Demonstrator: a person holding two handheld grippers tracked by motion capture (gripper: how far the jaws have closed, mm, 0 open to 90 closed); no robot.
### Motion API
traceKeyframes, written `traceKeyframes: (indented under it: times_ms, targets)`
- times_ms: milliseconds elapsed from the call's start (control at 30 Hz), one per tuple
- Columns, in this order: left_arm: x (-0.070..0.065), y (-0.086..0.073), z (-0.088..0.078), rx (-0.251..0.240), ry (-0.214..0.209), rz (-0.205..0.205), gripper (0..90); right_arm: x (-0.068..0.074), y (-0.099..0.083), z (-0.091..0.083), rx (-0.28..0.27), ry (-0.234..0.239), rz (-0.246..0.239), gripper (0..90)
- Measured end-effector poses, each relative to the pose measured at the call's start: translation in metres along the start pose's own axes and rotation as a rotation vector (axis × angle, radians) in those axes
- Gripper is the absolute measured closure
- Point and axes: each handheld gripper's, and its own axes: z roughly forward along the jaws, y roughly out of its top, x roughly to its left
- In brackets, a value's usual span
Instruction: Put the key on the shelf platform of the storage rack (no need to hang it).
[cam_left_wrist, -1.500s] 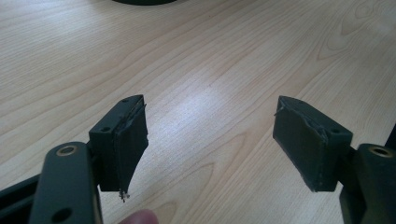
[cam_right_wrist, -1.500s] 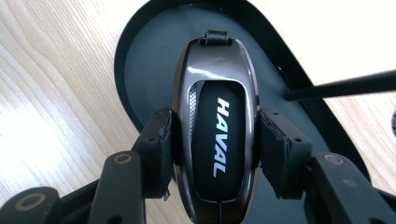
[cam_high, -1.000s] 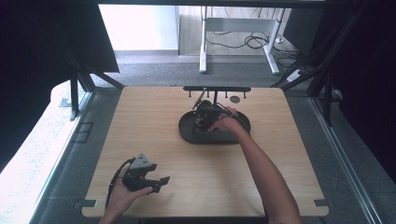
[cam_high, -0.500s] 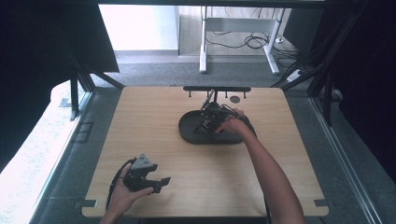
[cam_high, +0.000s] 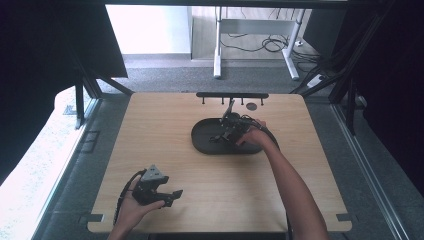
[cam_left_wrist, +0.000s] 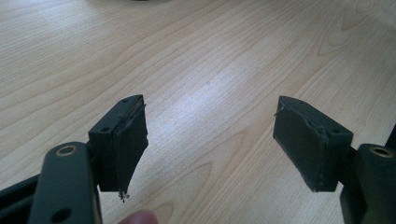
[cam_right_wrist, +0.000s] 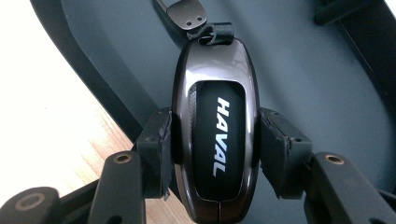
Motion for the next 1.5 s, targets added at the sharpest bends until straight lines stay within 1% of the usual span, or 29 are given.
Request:
traceKeyframes:
  times_ms: [233, 333, 400, 533, 700, 767, 867, 1033, 1100, 1167, 1200, 1233, 1333, 1433, 1500]
  targets:
    - [0.001, 0.000, -0.001, -0.001, 0.000, 0.001, 26.2, -0.003, -0.003, 0.005, 0.012, -0.002, 0.011, 49.8]
    - [0.001, 0.000, -0.001, -0.002, 0.000, -0.001, 26.2, -0.005, -0.004, 0.007, 0.017, -0.008, 0.002, 49.8]
    - [0.001, 0.000, 0.000, 0.002, 0.000, 0.002, 26.3, -0.005, -0.005, 0.009, 0.019, -0.008, 0.010, 49.8]
    - [0.000, 0.000, 0.001, 0.003, 0.001, 0.000, 26.2, -0.007, -0.005, 0.011, 0.033, -0.018, 0.011, 49.7]
    - [0.001, 0.000, 0.000, 0.006, 0.000, 0.004, 26.2, -0.008, -0.005, 0.015, 0.040, -0.012, 0.021, 49.6]
    - [0.001, 0.000, 0.000, 0.006, 0.000, 0.004, 26.3, -0.008, -0.006, 0.016, 0.048, -0.011, 0.017, 49.5]
    - [0.000, 0.000, 0.001, 0.007, -0.001, 0.004, 26.2, -0.009, -0.006, 0.018, 0.056, 0.001, 0.026, 49.3]
    - [0.000, 0.000, 0.001, 0.009, -0.001, 0.006, 26.2, -0.008, -0.006, 0.021, 0.074, -0.003, 0.022, 48.7]
    - [0.000, 0.000, 0.002, 0.010, 0.000, 0.005, 26.2, -0.008, -0.006, 0.020, 0.065, -0.011, 0.027, 48.7]
    - [0.000, 0.000, 0.002, 0.008, 0.000, 0.003, 26.2, -0.008, -0.006, 0.019, 0.050, -0.001, 0.034, 48.6]
    - [0.000, 0.000, 0.002, 0.008, 0.000, 0.003, 26.3, -0.008, -0.006, 0.019, 0.048, -0.003, 0.035, 47.2]
    - [0.000, 0.000, 0.002, 0.007, -0.001, 0.003, 26.2, -0.007, -0.006, 0.018, 0.046, -0.015, 0.034, 45.6]
    - [0.000, 0.000, 0.002, 0.012, -0.002, 0.005, 26.2, -0.006, -0.007, 0.013, 0.021, -0.036, 0.039, 39.8]
    - [-0.001, -0.001, 0.003, 0.014, -0.002, 0.005, 26.2, -0.004, -0.007, 0.004, -0.042, -0.030, 0.055, 36.4]
    - [-0.001, 0.000, 0.003, 0.016, -0.003, 0.008, 26.3, -0.002, -0.007, -0.003, -0.078, -0.035, 0.042, 35.1]
